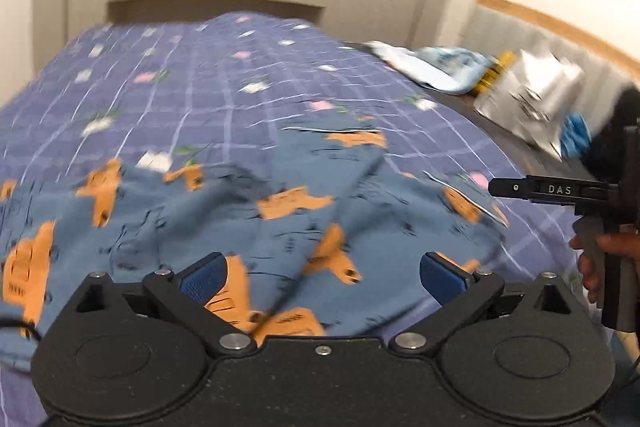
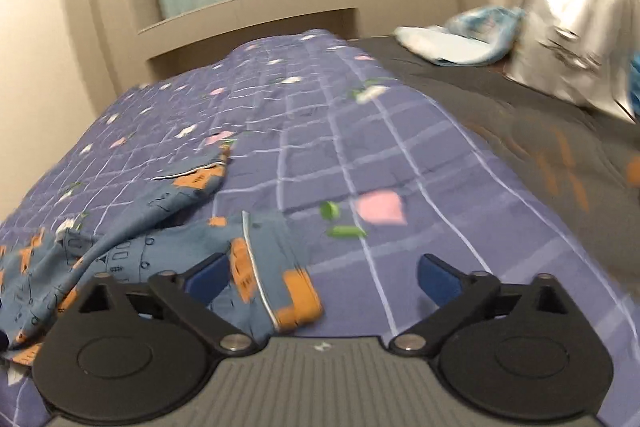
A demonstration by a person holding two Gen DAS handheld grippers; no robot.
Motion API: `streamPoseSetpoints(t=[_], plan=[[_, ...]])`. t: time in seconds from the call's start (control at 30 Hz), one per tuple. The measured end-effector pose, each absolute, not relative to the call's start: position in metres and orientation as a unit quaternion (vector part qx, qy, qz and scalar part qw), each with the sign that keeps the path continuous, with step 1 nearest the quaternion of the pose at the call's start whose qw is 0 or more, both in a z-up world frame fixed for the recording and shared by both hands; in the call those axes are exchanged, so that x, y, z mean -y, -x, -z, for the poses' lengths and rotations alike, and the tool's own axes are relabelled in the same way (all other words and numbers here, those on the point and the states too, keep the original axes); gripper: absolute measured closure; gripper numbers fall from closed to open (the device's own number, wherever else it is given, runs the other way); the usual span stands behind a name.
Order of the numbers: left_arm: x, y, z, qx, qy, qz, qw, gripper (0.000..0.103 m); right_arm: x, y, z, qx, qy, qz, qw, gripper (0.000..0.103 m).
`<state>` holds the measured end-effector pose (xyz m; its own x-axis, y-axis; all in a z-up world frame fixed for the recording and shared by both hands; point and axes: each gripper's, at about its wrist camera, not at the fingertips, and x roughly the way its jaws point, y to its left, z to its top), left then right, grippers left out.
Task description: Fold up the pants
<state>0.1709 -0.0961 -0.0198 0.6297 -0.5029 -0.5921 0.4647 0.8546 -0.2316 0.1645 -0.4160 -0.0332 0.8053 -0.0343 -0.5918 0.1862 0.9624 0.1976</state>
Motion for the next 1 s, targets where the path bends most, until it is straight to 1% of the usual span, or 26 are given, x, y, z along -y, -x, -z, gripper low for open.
streamPoseSetpoints(t=[0.1,0.23,0.4,0.47,0.5,0.53,0.57,0.6,0.63,0.77,0.9,0.97,1.0], plan=[[0.083,-0.190,0.024,-0.350,0.085,0.257,0.897,0.001,0.412,-0.220,0.023,-0.329,-0.121,-0.017,0.936,0.000],[0.071,-0.221,0.037,-0.381,0.172,0.243,0.875,0.001,0.388,-0.302,0.012,-0.383,-0.130,-0.129,0.905,0.000],[0.059,-0.246,0.050,-0.396,0.239,0.241,0.853,0.001,0.352,-0.374,0.008,-0.437,-0.136,-0.170,0.873,0.001],[0.061,-0.252,0.055,-0.407,0.250,0.242,0.845,0.002,0.337,-0.395,0.009,-0.460,-0.137,-0.157,0.863,0.006],[0.062,-0.254,0.057,-0.411,0.252,0.244,0.841,0.006,0.332,-0.402,0.011,-0.469,-0.139,-0.148,0.860,0.014],[0.062,-0.256,0.059,-0.418,0.255,0.247,0.836,0.009,0.325,-0.411,0.012,-0.478,-0.142,-0.137,0.856,0.026],[0.062,-0.258,0.061,-0.425,0.257,0.247,0.832,0.018,0.319,-0.416,0.016,-0.486,-0.144,-0.129,0.852,0.031],[0.062,-0.260,0.063,-0.434,0.258,0.242,0.829,0.024,0.310,-0.423,0.019,-0.499,-0.141,-0.118,0.847,0.040],[0.063,-0.262,0.066,-0.444,0.261,0.233,0.825,0.026,0.303,-0.428,0.021,-0.507,-0.134,-0.110,0.844,0.044],[0.061,-0.268,0.071,-0.453,0.270,0.224,0.820,0.039,0.281,-0.436,0.030,-0.523,-0.102,-0.079,0.842,0.044],[0.058,-0.272,0.075,-0.461,0.279,0.223,0.812,0.044,0.262,-0.445,0.034,-0.534,-0.060,-0.062,0.841,0.045],[0.061,-0.272,0.076,-0.465,0.273,0.223,0.812,0.044,0.257,-0.447,0.037,-0.536,-0.034,-0.046,0.843,0.055],[0.063,-0.273,0.075,-0.466,0.269,0.223,0.813,0.043,0.254,-0.447,0.038,-0.534,-0.017,-0.036,0.845,0.065]])
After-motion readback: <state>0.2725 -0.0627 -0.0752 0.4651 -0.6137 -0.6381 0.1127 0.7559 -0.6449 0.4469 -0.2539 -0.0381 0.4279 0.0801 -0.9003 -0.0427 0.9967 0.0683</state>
